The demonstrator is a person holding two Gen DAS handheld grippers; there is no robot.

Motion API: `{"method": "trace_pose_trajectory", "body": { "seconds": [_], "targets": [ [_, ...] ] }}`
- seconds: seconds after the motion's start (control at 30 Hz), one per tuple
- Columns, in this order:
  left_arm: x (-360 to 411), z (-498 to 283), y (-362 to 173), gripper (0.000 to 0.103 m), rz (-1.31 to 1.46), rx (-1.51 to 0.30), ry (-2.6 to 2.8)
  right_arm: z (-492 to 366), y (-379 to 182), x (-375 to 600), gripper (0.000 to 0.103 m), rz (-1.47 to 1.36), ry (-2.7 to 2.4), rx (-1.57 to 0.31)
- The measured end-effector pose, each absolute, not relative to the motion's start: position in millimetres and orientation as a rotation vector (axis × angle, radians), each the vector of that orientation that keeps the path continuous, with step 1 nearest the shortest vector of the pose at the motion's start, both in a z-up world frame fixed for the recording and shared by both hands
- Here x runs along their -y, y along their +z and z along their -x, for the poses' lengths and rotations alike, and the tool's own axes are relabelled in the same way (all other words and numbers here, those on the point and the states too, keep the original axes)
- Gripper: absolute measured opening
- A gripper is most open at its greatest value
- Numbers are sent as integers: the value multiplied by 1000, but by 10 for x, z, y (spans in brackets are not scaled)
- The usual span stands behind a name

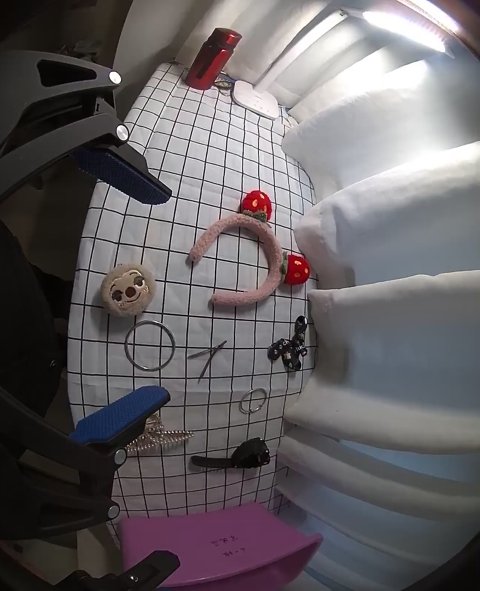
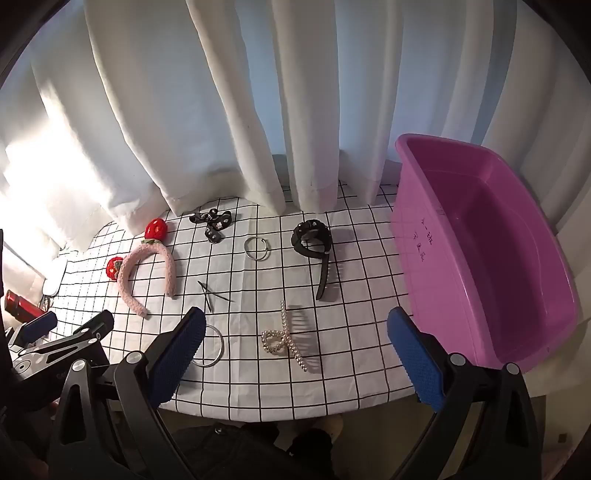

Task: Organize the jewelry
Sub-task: 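Move both grippers toward the sloth plush and the pearl claw clip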

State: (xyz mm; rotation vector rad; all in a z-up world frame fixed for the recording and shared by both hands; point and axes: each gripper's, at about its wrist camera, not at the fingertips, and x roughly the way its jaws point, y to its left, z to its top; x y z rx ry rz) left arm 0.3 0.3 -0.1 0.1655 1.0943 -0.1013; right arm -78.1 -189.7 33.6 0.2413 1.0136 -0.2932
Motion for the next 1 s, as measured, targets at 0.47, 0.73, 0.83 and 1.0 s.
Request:
{"method": "trace_pose_trajectory", "body": {
  "seconds": [0.47, 0.73, 0.83, 1.0],
  "targets": [
    [28, -6, 3, 97, -182, -1082, -102, 796, 311, 1898, 94, -245, -297, -1011],
    [48, -26, -13, 97, -184, -1087, -108, 783, 297, 1923, 94, -258, -294, -1014],
    [52, -24, -12, 97, -185, -1086, -108, 782, 300, 1947, 94, -260, -295, -1011],
    [79, -9, -12, 97, -190, -1082, -106, 788, 314, 1929, 94, -258, -297, -1009]
  ]
}}
